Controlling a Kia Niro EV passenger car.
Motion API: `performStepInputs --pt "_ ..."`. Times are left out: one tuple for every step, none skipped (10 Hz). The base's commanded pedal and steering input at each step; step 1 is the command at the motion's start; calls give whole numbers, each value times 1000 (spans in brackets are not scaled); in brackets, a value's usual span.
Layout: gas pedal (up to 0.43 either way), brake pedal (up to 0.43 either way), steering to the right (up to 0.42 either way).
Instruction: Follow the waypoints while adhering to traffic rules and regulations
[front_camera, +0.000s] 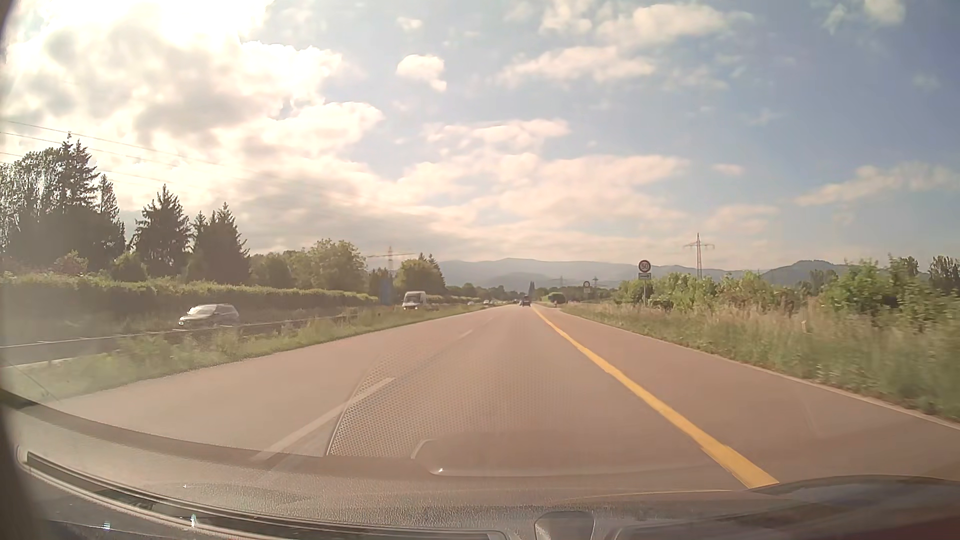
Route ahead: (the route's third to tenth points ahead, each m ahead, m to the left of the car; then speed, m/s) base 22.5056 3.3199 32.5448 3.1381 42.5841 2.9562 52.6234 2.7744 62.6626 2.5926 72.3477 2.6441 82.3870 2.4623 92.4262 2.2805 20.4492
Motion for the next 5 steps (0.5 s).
performStepInputs --pt "331 0 0" --pt "339 0 0" --pt "350 0 0" --pt "358 0 0" --pt "358 0 0"
